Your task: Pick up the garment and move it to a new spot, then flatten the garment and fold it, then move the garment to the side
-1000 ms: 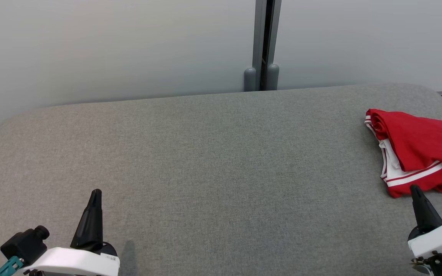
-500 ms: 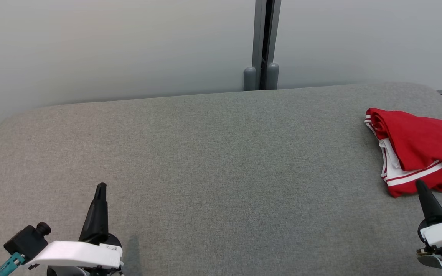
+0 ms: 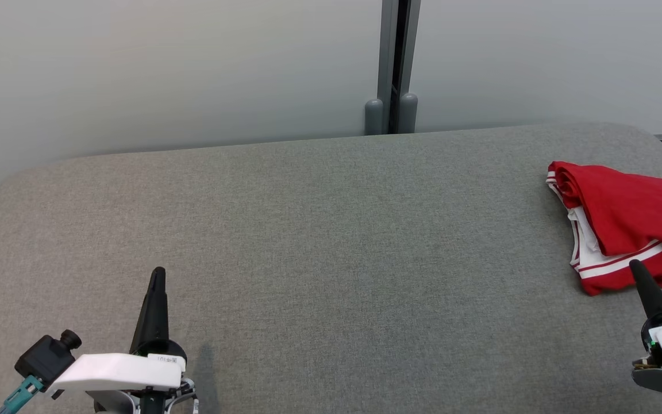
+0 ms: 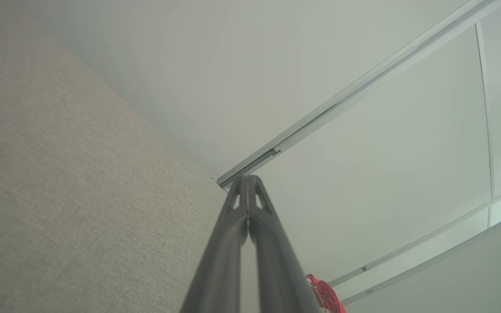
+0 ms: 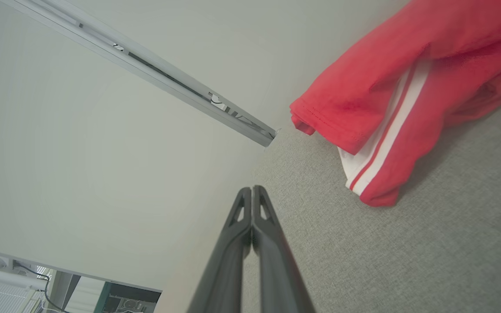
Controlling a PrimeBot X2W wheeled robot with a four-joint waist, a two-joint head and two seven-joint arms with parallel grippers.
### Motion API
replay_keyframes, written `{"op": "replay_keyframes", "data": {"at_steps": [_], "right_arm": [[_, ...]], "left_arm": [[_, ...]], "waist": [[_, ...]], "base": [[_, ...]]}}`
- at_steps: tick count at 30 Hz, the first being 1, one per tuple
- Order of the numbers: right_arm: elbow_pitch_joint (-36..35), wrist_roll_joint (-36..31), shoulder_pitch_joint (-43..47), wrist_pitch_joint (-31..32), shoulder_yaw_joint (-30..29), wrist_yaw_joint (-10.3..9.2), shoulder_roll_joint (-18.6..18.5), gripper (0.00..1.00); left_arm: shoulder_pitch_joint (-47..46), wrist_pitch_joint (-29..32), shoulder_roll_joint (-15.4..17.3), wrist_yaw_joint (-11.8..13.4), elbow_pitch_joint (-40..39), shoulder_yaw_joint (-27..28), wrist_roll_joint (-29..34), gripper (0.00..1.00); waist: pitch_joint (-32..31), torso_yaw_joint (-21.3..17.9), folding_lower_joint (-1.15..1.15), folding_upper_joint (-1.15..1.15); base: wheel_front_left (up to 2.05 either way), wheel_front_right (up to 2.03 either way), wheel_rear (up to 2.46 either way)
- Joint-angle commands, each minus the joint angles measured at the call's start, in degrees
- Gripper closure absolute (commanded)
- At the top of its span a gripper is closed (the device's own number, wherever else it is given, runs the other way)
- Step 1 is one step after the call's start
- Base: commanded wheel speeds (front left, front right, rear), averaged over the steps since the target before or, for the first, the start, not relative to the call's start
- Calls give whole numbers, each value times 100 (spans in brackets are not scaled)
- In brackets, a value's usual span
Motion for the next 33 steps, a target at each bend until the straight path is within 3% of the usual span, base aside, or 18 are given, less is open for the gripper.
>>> {"op": "replay_keyframes", "data": {"at_steps": [1, 33], "right_arm": [[7, 142, -144, 52, -61, 1, -72, 100], [623, 1797, -623, 563, -444, 0, -160, 100]], "left_arm": [[-203, -31, 27, -55, -10, 5, -144, 100], [-592, -197, -227, -284, 426, -180, -1756, 100]], "waist": [[1, -1, 0, 0], [36, -14, 0, 0]], "base": [[0, 0, 0], [0, 0, 0]]}}
